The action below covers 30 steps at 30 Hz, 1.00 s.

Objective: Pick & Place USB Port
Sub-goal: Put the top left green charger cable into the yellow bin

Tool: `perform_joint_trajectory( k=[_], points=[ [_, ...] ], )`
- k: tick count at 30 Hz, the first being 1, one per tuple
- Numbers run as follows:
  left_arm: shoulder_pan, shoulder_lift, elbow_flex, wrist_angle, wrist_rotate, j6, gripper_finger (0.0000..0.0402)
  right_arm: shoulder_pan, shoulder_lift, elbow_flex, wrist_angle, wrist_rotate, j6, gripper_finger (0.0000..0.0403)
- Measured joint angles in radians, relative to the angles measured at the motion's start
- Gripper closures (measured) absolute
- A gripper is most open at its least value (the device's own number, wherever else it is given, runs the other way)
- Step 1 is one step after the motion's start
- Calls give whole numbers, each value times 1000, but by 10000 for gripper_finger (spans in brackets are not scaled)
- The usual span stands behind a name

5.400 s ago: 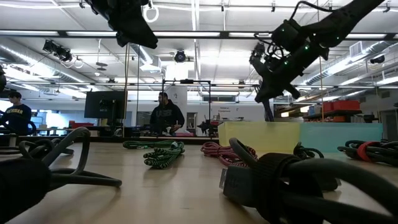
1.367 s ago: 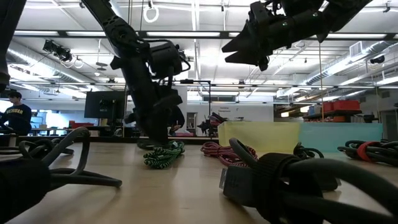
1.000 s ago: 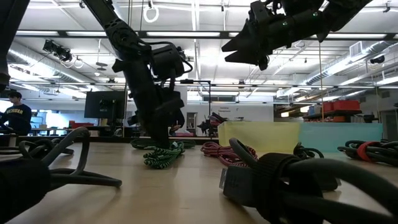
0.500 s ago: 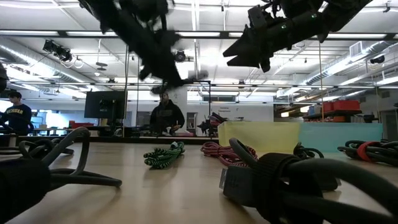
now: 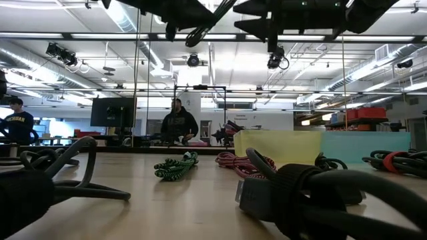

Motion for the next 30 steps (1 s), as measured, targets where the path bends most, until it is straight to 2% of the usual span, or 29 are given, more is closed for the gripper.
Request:
perform_joint_trajectory(
  k=[18, 20, 23, 24, 26, 30],
  points=[
    [-51, 98, 1, 205, 12, -1, 377, 28, 0, 0, 87, 22, -3, 214],
    [-50, 101, 1, 199, 10, -2, 377, 27, 0, 0, 75, 22, -4, 244],
    [-47, 106, 1, 194, -8, -1, 377, 28, 0, 0, 59, 4, -30, 350],
    [-45, 105, 1, 186, -9, 0, 376, 28, 0, 0, 53, 1, -50, 371],
    [-40, 103, 1, 185, -6, 14, 355, 27, 0, 0, 53, 5, -50, 383],
    [-36, 90, 1, 120, 9, 52, 287, 3, -23, 0, -20, 10, -59, 390]
  ],
)
